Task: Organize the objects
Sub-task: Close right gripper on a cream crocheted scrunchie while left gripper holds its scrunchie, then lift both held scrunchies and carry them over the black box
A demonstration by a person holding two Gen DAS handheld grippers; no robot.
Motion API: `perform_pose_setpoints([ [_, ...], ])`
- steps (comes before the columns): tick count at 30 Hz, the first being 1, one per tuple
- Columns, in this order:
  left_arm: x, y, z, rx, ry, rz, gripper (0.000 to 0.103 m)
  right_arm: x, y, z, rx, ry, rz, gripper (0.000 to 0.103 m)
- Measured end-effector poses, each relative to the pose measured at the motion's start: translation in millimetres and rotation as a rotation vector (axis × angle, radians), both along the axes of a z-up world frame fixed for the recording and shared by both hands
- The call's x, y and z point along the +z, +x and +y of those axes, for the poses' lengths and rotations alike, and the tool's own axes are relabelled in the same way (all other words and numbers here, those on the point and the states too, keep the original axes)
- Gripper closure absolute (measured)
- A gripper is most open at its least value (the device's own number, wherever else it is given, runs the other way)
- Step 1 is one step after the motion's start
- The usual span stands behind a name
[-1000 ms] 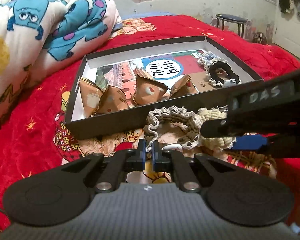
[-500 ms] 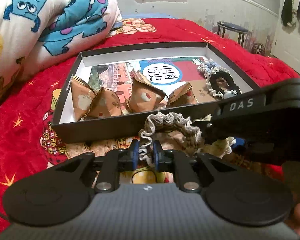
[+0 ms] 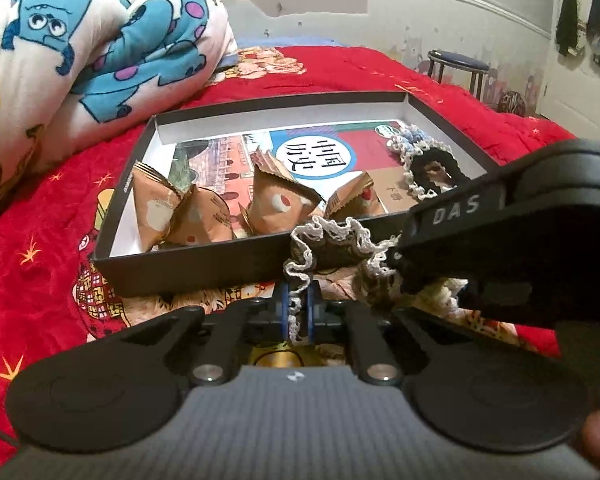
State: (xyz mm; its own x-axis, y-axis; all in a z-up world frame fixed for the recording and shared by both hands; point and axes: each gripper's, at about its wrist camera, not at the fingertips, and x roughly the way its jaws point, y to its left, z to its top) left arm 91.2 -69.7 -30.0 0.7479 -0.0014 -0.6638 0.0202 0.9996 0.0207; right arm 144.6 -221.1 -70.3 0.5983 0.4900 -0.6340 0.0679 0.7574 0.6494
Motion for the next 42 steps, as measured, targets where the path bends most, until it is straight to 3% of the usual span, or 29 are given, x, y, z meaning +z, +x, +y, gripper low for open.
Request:
perform_pose_setpoints([
  [13, 16.2, -2.1, 16.1, 0.064, -0.074, -0.002, 0.092, 17.1, -6.0, -1.7, -0.002, 0.054, -0.084, 0.089],
  [24, 43.4, -15.9, 19.7, 0.047, -0.091, -0.157, 0.092, 45.0, -14.1, -6.7, -0.024, 0.116, -0.287, 0.089],
  [32, 52.7, -12.5, 34.3, 0.097, -0.117, -0.203, 0.092, 57.4, -13.1, -10.0, 0.034, 0.169, -0.361, 0.089],
  [42, 67.5, 0.4, 51.6, 0.120, -0.179, -0.227, 0.092, 71.5, -13.5, -4.9, 0.060, 0.135, -0.419, 0.089],
])
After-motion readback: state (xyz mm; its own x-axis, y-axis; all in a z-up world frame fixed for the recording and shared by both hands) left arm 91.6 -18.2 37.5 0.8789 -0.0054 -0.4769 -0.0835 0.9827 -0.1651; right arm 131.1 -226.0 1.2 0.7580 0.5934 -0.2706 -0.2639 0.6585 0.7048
